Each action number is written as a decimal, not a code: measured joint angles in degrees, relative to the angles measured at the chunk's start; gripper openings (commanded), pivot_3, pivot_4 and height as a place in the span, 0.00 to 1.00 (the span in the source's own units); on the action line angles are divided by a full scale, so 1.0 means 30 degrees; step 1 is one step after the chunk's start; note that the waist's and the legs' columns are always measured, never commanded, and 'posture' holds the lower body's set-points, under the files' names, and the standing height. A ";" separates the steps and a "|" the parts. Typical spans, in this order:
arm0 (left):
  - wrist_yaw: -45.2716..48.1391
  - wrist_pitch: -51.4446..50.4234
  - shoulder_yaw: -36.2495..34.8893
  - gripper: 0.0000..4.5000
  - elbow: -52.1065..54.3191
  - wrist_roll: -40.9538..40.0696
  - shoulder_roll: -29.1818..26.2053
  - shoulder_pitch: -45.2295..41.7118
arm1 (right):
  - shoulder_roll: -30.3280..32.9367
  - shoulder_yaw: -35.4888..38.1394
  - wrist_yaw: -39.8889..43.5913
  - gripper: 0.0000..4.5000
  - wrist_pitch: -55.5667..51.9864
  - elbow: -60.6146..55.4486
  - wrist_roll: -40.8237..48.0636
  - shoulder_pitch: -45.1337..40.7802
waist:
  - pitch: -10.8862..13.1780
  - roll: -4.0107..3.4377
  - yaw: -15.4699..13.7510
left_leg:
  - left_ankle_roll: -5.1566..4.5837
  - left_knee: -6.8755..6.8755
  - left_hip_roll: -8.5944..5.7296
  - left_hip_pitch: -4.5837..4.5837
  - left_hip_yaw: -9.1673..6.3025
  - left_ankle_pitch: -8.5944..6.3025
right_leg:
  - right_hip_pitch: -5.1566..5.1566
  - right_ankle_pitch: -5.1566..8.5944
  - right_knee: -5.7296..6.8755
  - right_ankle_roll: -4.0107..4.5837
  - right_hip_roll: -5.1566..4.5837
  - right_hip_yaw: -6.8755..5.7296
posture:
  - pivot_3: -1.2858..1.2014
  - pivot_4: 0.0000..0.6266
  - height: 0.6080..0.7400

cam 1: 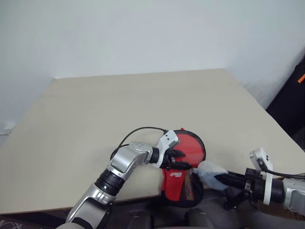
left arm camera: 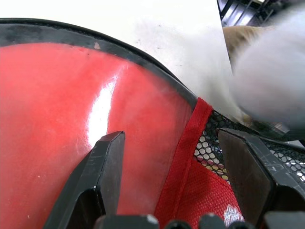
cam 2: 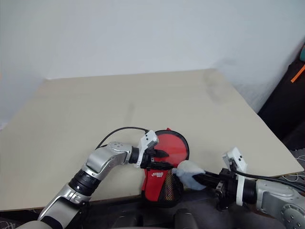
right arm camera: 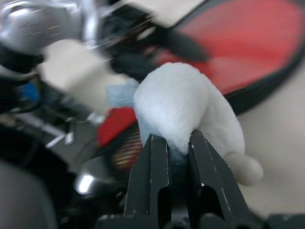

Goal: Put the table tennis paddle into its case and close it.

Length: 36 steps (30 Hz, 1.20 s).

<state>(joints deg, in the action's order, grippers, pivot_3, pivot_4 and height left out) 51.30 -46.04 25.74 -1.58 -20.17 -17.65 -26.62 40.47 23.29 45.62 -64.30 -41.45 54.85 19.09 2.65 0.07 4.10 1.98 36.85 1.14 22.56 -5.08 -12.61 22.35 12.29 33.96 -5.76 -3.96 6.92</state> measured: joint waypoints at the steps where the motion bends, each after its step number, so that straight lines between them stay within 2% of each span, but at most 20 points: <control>1: 0.0000 -0.0006 -0.0008 0.72 -0.0010 0.0000 -0.0004 0.0003 | 0.0112 -0.0039 0.0087 0.00 0.0062 -0.0209 0.0089 0.0320 | -0.0005 0.0011 0.0003 | -0.0003 0.0000 0.0001 0.0000 0.0001 -0.0001 | -0.0006 0.0000 -0.0009 0.0000 -0.0002 0.0000 | 0.52 0.00 1.00; 13: -0.0002 -0.0065 -0.0031 0.72 -0.0139 -0.0005 0.0000 0.0024 | 0.2064 -0.0573 0.1750 0.00 0.2794 -0.1788 -0.0497 0.5595 | -0.0104 0.0138 0.0005 | -0.0021 0.0002 0.0028 -0.0007 0.0021 -0.0021 | -0.0018 0.0000 -0.0043 0.0000 -0.0025 -0.0022 | 0.52 0.00 1.00; 19: -0.0265 0.0011 -0.0246 0.72 -0.0235 0.0003 0.0004 0.0105 | 0.2079 -0.0711 0.1433 0.00 0.3323 -0.1106 -0.0190 0.3527 | -0.0109 0.0164 0.0032 | -0.0014 0.0029 0.0157 -0.0006 0.0064 -0.0027 | -0.0016 -0.0001 -0.0135 0.0002 -0.0048 -0.0170 | 0.52 0.00 1.00; 25: -0.0299 -0.0212 -0.1811 0.72 -0.0762 -0.0645 0.0069 0.0453 | 0.1776 -0.2811 0.0817 0.00 0.3651 -0.0009 -0.0732 0.2121 | -0.0110 0.0163 0.0046 | 0.0000 0.0021 0.0217 -0.0007 0.0041 -0.0035 | 0.0019 -0.0004 -0.0137 0.0007 -0.0082 -0.0343 | 0.52 0.00 1.00; 30: 0.0428 -0.1488 -0.4353 0.72 -0.1551 -0.1879 -0.1913 0.0451 | 0.1038 -0.4038 0.0130 0.00 0.3900 0.0118 -0.0914 0.1003 | -0.0099 0.0119 0.0064 | 0.0041 0.0018 0.0249 -0.0022 0.0048 -0.0059 | 0.0093 -0.0007 -0.0075 0.0011 -0.0127 -0.0457 | 0.52 0.00 1.00; 33: 0.1543 -0.1670 -0.4654 0.72 -0.0989 -0.2355 -0.3253 0.0988 | 0.0464 -0.4383 -0.0644 0.00 0.3665 0.0170 -0.0348 -0.0335 | -0.0061 0.0124 0.0028 | 0.0043 0.0012 0.0252 -0.0016 0.0054 -0.0060 | 0.0090 -0.0012 -0.0075 0.0020 -0.0143 -0.0467 | 0.52 0.00 1.00; 36: 0.1663 -0.1368 -0.4691 0.72 -0.0415 -0.2399 -0.3793 0.1628 | -0.0171 -0.4494 -0.1541 0.00 0.3385 0.0777 0.0284 -0.1985 | -0.0059 0.0127 -0.0005 | 0.0052 0.0011 0.0247 -0.0009 0.0100 -0.0067 | 0.0089 -0.0013 -0.0076 0.0020 -0.0177 -0.0468 | 0.52 0.00 1.00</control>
<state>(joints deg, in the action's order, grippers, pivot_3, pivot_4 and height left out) 56.29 -50.14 11.67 -2.83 -27.37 -29.03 -21.74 39.96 9.81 41.00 -54.14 -39.12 55.71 13.14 2.47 0.45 4.09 2.14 36.88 1.88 22.53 -4.78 -12.81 22.62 12.25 33.73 -5.70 -4.49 5.51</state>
